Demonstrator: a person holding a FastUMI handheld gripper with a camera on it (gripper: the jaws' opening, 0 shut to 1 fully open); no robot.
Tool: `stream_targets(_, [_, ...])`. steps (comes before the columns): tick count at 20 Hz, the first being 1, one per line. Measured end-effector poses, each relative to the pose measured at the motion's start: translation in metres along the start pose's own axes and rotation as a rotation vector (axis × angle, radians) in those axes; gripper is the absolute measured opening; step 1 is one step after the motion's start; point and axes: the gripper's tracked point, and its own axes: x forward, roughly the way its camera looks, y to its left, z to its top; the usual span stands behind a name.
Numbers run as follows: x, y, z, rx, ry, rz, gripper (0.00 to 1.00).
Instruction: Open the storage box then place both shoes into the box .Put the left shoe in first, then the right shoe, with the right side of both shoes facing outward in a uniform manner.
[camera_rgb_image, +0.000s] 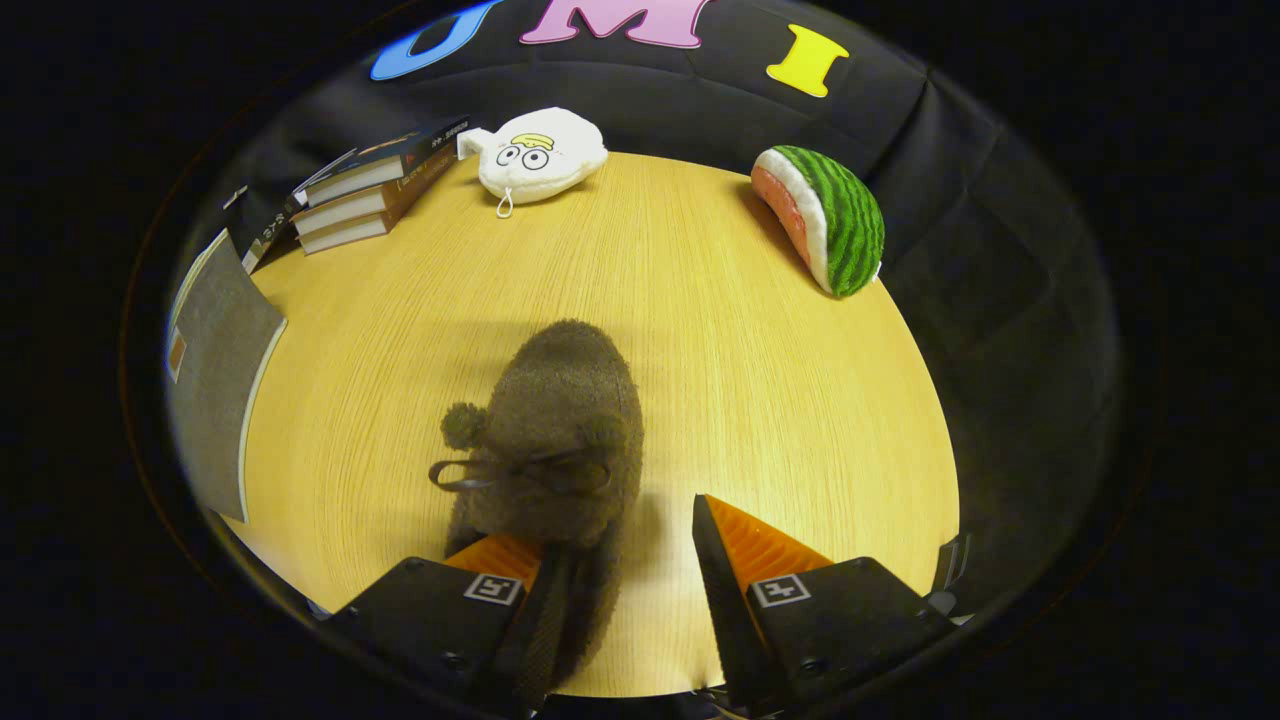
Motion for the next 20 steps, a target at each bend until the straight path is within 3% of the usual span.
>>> stream_targets(2, [0.007, 0.005, 0.000, -0.001, 0.013, 0.002, 0.48])
stream_targets(4, [0.008, 0.009, 0.002, 0.003, 0.004, -0.010, 0.36])
stream_targets(5, [0.007, 0.008, 0.000, 0.001, 0.011, -0.018, 0.16])
stream_targets(6, [0.006, 0.010, 0.000, 0.001, 0.020, -0.015, 0.09])
stream_targets(14, [-0.064, 0.028, 0.036, 0.185, -0.032, 0.079, 0.06])
stream_targets(20, [-0.137, 0.106, 0.096, 0.224, -0.064, 0.233, 0.06])
